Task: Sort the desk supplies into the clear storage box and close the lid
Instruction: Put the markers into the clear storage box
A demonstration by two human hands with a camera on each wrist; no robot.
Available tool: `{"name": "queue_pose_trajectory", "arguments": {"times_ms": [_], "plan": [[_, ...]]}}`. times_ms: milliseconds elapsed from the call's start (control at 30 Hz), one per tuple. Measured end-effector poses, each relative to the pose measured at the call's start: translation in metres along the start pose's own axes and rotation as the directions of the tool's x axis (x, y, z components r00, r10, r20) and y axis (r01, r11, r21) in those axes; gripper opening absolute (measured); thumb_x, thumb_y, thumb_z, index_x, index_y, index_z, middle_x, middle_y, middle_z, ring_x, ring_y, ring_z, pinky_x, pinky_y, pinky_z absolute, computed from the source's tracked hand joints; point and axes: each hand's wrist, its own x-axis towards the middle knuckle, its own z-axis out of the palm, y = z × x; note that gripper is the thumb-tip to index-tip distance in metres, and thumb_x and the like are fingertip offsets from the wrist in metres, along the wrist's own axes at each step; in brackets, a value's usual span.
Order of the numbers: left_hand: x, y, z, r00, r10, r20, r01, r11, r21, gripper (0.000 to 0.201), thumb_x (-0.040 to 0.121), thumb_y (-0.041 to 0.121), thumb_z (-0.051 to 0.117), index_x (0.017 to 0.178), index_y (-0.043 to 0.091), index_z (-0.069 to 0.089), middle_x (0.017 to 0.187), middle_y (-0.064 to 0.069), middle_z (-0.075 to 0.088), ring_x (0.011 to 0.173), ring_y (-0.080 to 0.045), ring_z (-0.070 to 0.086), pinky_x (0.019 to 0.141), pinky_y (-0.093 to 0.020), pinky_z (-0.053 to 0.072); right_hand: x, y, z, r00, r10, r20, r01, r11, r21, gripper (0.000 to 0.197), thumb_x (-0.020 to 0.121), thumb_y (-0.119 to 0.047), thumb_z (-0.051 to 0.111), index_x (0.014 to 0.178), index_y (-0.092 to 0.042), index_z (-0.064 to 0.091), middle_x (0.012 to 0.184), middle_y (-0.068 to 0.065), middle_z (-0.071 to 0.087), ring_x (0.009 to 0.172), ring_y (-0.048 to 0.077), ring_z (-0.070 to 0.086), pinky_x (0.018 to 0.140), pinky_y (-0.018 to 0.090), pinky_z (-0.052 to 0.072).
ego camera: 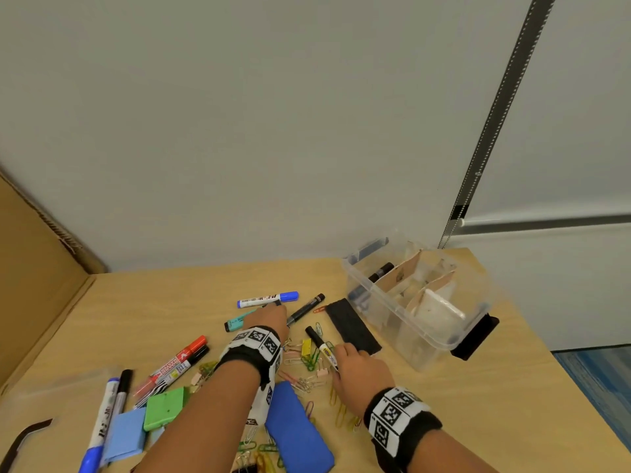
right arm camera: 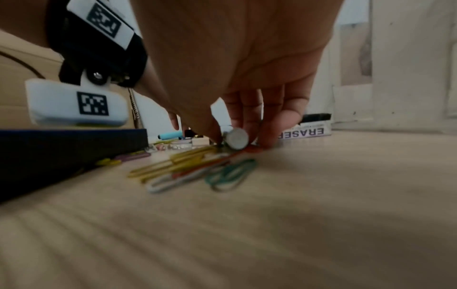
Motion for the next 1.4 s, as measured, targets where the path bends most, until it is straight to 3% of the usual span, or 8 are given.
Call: {"name": "queue_pose_trajectory", "arguments": {"times_ms": [267,400,567,733,967,1133,1267,1400], "plan": [[-0.002,-0.014,0.007,1.0,0.005,0.019,-0.001,0.983,-0.184,0.021,0.091,0.029,0.052,0.105,0.014,0.056,0.096,-0.003,0.055,0.088,-0.022,0.06,0.073,-0.032,0.049,-0.007,0.003,-0.025,1.0,0.003,-0.018,-0.003,0.999,0.044,0.026,0.096,-0.019,0.042,0.119,-0.009,0.047,0.119,0.009,0.048,0.096,0.028,0.06,0.059,0.028,0.034],[-0.015,-0.025,0.006,0.997,-0.022,-0.078,-0.001,0.957,-0.289,0.023,0.093,0.025,0.048,0.109,0.014,0.059,0.111,-0.006,0.053,0.085,-0.02,0.057,0.073,-0.03,0.047,-0.011,0.003,-0.01,0.999,0.026,0.023,-0.027,0.998,0.056,0.031,0.098,-0.023,0.038,0.126,-0.012,0.045,0.123,0.008,0.047,0.101,0.026,0.057,0.069,0.032,0.044],[-0.035,-0.04,0.001,0.978,-0.063,-0.197,-0.031,0.897,-0.441,0.019,0.094,0.024,0.05,0.103,0.015,0.065,0.098,-0.007,0.067,0.079,-0.02,0.055,0.07,-0.027,0.041,-0.012,0.001,-0.001,0.999,0.052,0.005,-0.052,0.998,0.039,0.038,0.096,-0.037,0.041,0.125,-0.014,0.047,0.125,0.006,0.044,0.106,0.023,0.054,0.072,0.032,0.045],[-0.051,-0.049,-0.006,0.924,-0.137,-0.356,-0.112,0.795,-0.597,0.02,0.091,0.024,0.058,0.107,0.016,0.066,0.105,-0.007,0.06,0.093,-0.022,0.057,0.077,-0.028,0.044,-0.015,-0.006,-0.001,0.998,0.054,0.013,-0.054,0.999,0.003,0.04,0.094,-0.038,0.045,0.125,-0.013,0.047,0.126,0.006,0.043,0.107,0.022,0.053,0.074,0.031,0.046],[-0.057,-0.054,-0.013,0.856,-0.227,-0.464,-0.248,0.607,-0.755,0.022,0.09,0.022,0.06,0.108,0.01,0.06,0.103,-0.004,0.054,0.089,-0.017,0.06,0.076,-0.027,0.043,-0.022,-0.003,-0.077,0.923,-0.024,-0.383,0.149,0.942,0.299,0.014,0.094,-0.035,0.049,0.095,-0.021,0.052,0.084,-0.007,0.053,0.06,0.004,0.047,0.053,0.016,0.038],[-0.059,-0.048,-0.014,0.869,-0.226,-0.44,-0.28,0.51,-0.814,0.023,0.099,0.025,0.044,0.115,0.01,0.048,0.114,-0.003,0.06,0.1,-0.018,0.055,0.08,-0.029,0.039,-0.013,0.014,-0.139,0.82,0.157,-0.551,0.26,0.755,0.602,0.011,0.093,-0.026,0.053,0.104,-0.023,0.052,0.087,-0.007,0.064,0.074,0.008,0.065,0.066,0.024,0.057],[-0.057,-0.047,-0.007,0.886,-0.211,-0.413,-0.284,0.457,-0.843,0.016,0.101,0.023,0.037,0.112,0.014,0.044,0.114,-0.005,0.065,0.107,-0.022,0.059,0.082,-0.03,0.04,0.013,0.03,-0.157,0.77,0.182,-0.611,0.114,0.904,0.413,0.017,0.097,-0.016,0.047,0.113,-0.014,0.05,0.088,0.001,0.062,0.073,0.015,0.061,0.064,0.026,0.053],[-0.059,-0.042,-0.007,0.888,-0.2,-0.415,-0.292,0.453,-0.842,0.021,0.101,0.023,0.035,0.119,0.015,0.043,0.107,-0.003,0.064,0.097,-0.02,0.059,0.077,-0.029,0.041,0.048,0.038,-0.149,0.869,0.237,-0.435,-0.148,0.962,0.23,0.025,0.093,0.0,0.044,0.117,-0.006,0.048,0.095,0.013,0.064,0.075,0.024,0.06,0.068,0.036,0.053]]}}
